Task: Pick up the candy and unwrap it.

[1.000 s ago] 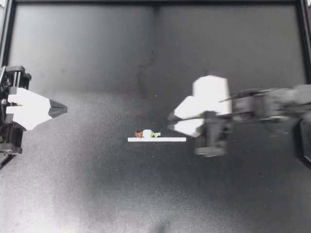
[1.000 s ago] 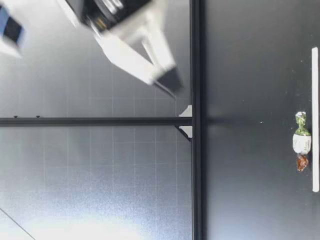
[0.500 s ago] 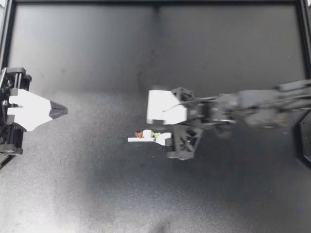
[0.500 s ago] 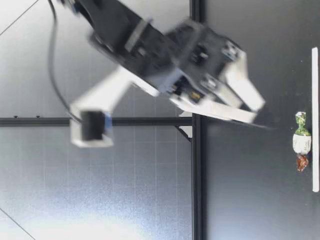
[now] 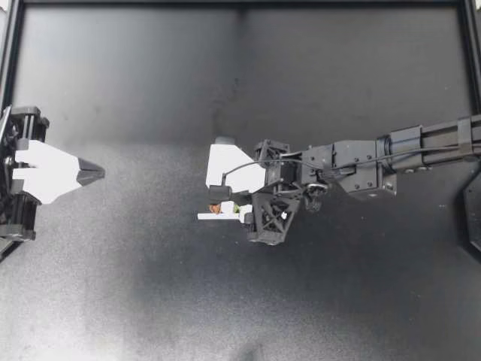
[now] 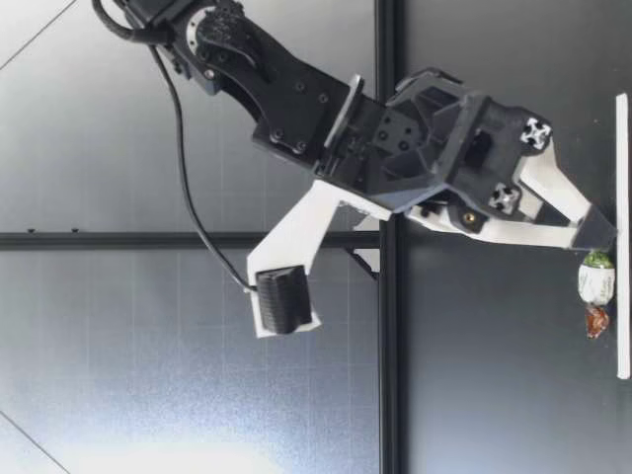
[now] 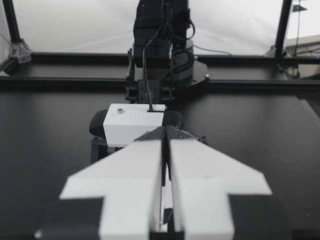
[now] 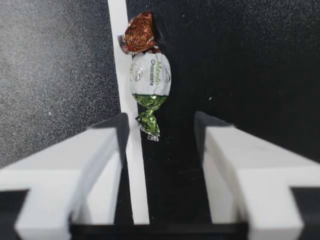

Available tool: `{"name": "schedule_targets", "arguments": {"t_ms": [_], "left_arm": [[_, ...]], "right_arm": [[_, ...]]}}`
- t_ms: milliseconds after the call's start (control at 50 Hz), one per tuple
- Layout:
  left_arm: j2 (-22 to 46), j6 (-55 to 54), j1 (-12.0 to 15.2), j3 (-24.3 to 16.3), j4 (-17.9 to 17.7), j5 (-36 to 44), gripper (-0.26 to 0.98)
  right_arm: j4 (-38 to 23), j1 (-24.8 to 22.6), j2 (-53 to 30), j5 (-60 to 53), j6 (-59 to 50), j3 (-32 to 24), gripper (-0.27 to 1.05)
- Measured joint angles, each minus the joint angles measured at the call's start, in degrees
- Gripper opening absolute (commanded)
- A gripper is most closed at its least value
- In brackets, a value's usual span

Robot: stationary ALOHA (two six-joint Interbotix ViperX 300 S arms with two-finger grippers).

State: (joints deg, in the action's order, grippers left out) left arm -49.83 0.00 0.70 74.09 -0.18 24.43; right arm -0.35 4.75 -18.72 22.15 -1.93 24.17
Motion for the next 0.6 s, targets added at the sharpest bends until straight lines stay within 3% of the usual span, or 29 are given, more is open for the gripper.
{"name": "schedule_targets", "arguments": {"t_ms": [220,460,600], "left_arm": [[-0.09,0.0,0.0,0.09,0.0,-0.09,-0.11],[0.0,0.0,0.0,0.09,0.0,-0.18,-0.11],[-0.09,0.0,0.0,0.18,0.0,-0.79,-0.11]], "right_arm": [[0.0,0.0,-0.88,0.44,-1.05,-0.35,0.28],[0.0,-0.09,-1.32,0.79,-0.97,-1.05,-0.05],[-0.09,-0.79,-1.32,0.88,-0.79,-1.05,-0.18]]}}
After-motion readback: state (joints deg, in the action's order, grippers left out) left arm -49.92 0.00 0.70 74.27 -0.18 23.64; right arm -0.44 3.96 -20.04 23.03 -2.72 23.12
